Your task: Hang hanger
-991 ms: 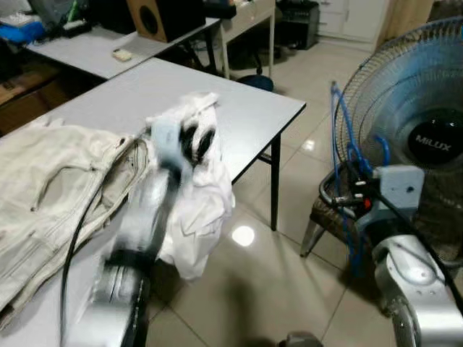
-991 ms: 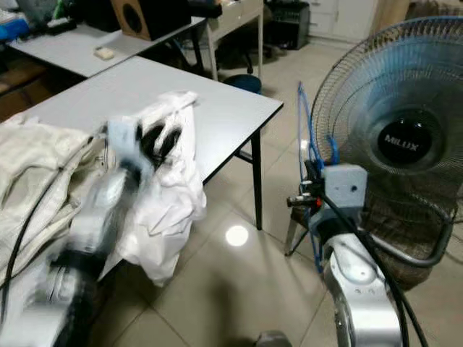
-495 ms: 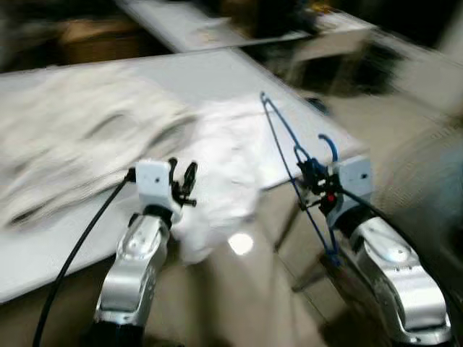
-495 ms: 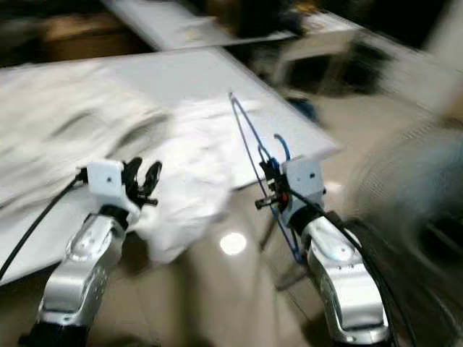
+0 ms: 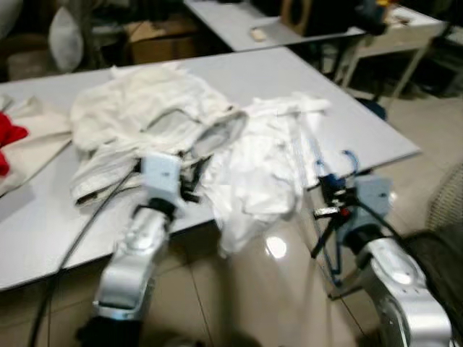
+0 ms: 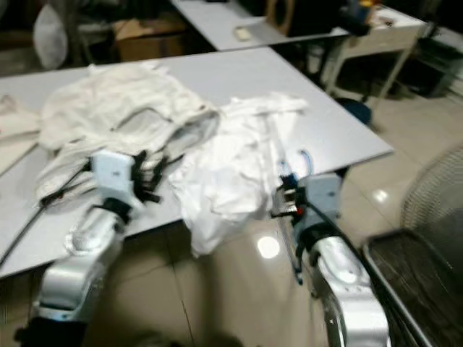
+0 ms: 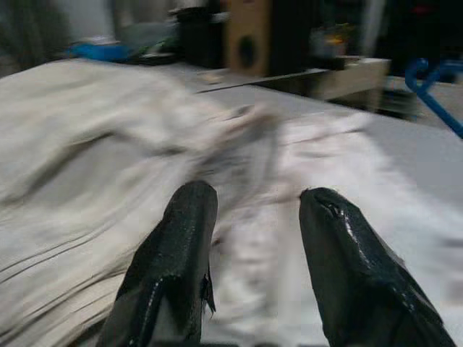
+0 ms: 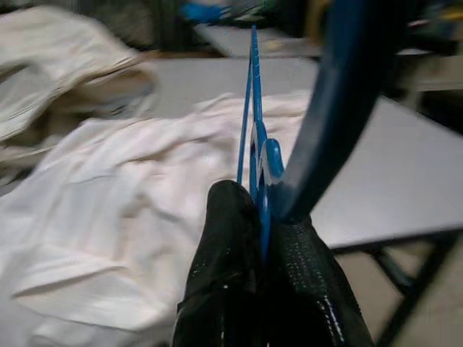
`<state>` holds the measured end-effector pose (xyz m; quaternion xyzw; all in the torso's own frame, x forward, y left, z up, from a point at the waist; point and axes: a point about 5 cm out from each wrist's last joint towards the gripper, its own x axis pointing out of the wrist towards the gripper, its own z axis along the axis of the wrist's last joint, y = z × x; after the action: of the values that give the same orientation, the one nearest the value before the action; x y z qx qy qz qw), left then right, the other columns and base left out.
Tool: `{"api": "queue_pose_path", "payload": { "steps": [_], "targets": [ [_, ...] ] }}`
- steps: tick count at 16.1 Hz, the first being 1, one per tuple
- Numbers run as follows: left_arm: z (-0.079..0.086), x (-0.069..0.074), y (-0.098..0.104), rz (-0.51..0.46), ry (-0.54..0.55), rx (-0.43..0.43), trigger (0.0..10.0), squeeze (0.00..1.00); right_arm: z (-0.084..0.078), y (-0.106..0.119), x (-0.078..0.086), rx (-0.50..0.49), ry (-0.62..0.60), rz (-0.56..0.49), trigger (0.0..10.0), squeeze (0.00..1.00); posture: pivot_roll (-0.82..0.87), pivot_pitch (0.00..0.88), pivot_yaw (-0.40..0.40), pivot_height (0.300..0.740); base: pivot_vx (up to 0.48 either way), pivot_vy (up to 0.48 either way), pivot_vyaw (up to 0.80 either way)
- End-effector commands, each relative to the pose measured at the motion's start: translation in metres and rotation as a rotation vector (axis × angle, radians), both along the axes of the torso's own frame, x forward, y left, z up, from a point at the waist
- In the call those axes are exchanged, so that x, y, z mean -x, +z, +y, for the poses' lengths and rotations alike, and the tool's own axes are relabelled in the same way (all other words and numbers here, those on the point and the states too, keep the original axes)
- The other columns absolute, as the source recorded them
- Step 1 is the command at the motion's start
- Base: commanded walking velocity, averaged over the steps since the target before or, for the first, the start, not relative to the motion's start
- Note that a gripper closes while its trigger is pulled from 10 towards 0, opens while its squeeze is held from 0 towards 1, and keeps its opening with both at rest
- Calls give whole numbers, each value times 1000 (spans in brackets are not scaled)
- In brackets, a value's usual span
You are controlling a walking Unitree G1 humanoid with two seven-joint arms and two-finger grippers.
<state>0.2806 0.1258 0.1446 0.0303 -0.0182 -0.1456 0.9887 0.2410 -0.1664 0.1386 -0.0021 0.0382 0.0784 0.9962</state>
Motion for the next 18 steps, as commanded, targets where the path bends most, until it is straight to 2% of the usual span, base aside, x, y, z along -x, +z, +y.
{"api": "queue_pose_path", "payload": {
  "steps": [1,7,9,13,14,15,16,17,18],
  "targets": [
    [-2,-1,1,9,-19,-7,10000,0,-5,5,2,-4,-23,-16,10000,0,-153,34,-4,740,337,0,-800],
    [0,-6,0,14,37,-8,10000,0,-5,11,3,28,11,-21,10000,0,-173,56,-18,740,384,0,0],
    [4,-7,1,12,68,-7,10000,0,-3,11,3,83,48,-17,10000,0,-169,62,-25,740,401,0,0],
    [15,-9,13,-49,137,-66,10000,0,9,10,1,118,150,0,10000,0,-153,67,-47,740,414,0,800],
    [15,-10,15,-58,131,-71,10000,0,10,10,1,123,152,-8,10000,0,-152,67,-49,740,420,0,800],
    [7,-10,13,-50,60,-76,10000,0,7,11,-2,108,110,-26,10000,0,-151,65,-52,740,0,0,0],
    [-2,-9,16,-76,-24,-66,10000,0,3,11,-4,52,67,-19,10000,0,-150,63,-55,740,0,0,0],
    [-10,-9,16,-83,-89,-73,10000,333,3,11,-6,51,63,-13,10000,0,-153,61,-52,740,0,0,0],
    [-13,-14,17,-105,-120,-129,10000,1000,4,12,-6,62,75,-19,10000,0,-158,59,-48,740,0,0,0]
  ]
}}
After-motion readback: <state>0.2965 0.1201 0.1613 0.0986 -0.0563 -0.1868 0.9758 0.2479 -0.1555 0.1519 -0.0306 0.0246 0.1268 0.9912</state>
